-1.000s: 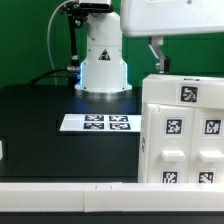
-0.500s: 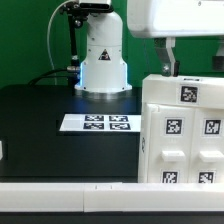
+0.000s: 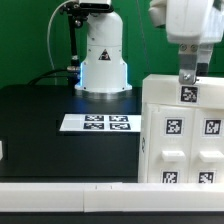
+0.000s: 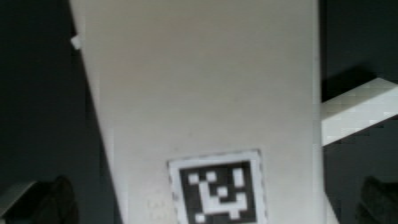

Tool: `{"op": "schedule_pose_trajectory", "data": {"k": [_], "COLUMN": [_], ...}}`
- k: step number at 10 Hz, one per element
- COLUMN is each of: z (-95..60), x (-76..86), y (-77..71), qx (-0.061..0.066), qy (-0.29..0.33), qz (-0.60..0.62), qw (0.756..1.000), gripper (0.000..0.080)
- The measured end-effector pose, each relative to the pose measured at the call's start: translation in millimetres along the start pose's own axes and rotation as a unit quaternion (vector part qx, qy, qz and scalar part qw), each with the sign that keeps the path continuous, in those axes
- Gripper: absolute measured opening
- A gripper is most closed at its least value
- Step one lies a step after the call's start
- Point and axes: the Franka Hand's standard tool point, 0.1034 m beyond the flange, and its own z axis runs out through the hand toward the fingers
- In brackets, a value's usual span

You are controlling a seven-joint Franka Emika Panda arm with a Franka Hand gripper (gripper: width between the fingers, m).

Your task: Assemble cabinet

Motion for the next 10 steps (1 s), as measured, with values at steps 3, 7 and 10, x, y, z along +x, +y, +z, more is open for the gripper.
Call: {"op": "schedule_pose_trajectory", "data": {"k": [3, 7, 10], "z": [4.2, 4.5, 4.6], "x": [-1.5, -1.6, -0.8], "y": [0.2, 0.0, -0.6], "qx": [0.002, 0.002, -0.001], "qy": [-0.003, -0.003, -0.001], "qz": [0.019, 0.131, 0.292], "qw": [1.000, 0.991, 0.956], "gripper": [0.0788, 0.0551, 0.0551]}}
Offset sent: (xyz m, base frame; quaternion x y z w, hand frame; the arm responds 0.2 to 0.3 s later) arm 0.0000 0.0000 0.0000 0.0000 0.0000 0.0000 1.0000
